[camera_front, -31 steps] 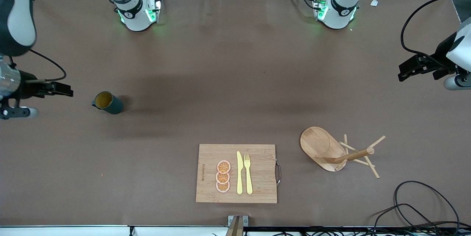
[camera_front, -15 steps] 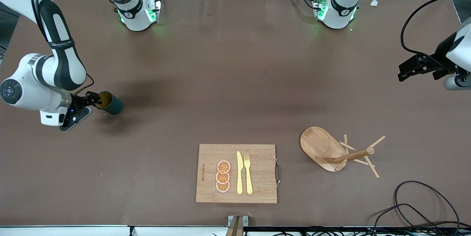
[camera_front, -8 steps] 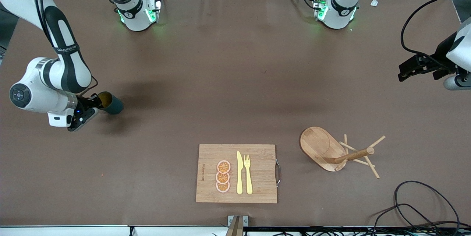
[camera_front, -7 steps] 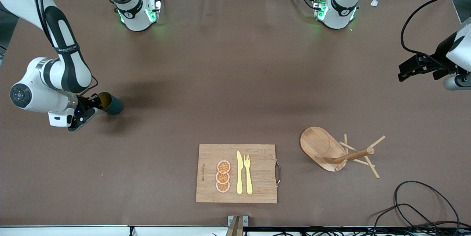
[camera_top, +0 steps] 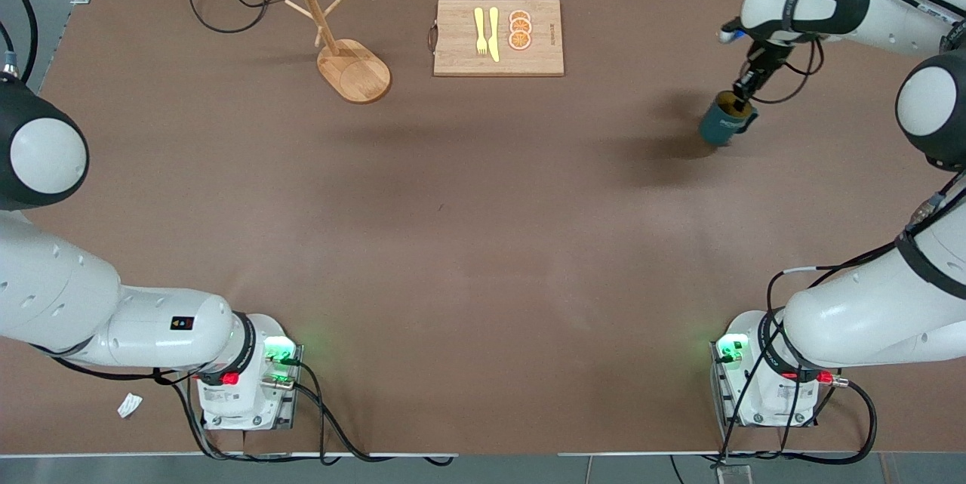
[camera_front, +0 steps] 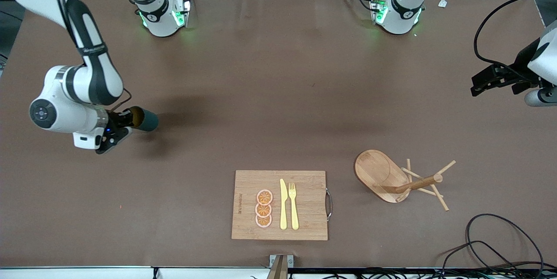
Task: Pass cup and hang on rack
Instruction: 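Grasp the teal mug rim with the right gripper, then lift the mug with the right gripper while the left gripper approaches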
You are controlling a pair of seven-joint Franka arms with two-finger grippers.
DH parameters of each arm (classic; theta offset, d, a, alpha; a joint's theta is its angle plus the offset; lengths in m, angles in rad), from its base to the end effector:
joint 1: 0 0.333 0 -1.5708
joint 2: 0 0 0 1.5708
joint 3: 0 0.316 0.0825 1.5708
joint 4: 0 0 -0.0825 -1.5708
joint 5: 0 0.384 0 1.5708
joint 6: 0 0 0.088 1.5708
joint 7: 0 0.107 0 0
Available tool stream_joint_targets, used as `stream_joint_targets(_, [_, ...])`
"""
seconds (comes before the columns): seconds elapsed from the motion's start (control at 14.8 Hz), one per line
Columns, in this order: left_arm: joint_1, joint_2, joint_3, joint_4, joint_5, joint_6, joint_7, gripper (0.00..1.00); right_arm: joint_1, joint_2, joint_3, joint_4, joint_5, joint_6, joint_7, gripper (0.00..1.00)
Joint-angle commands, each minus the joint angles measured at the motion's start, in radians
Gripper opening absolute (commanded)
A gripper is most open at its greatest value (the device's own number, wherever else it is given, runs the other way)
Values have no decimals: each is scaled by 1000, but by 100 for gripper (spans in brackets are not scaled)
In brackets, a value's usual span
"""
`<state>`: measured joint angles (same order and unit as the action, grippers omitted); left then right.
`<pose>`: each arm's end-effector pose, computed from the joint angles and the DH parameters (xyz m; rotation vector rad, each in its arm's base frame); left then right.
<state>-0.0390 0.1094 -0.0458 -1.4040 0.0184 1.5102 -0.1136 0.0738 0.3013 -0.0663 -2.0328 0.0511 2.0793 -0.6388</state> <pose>0.5810 -0.0456 0.6353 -3.1276 -0.0472 0.0027 0.5653 0.0075 0.2791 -2.8795 -0.9163 0.3565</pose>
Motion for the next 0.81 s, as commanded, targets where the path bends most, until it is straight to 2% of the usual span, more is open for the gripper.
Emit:
stream_joint_targets(0.0, [5, -4, 0, -1, -17, 1, 15, 100, 81, -68, 32, -23, 9, -22, 175, 0])
stream_joint_targets(0.14, [5, -4, 0, -1, -17, 1, 15, 100, 151, -70, 57, -12, 9, -19, 325, 0])
stream_joint_targets(0.41, [5, -4, 0, -1, -18, 1, 15, 100, 346, -53, 57, 66, 7, -8, 662, 0])
stream_joint_targets(0.75, [5, -4, 1, -1, -11, 1, 9, 100, 532, 93, 57, 222, 1, 48, 1003, 0])
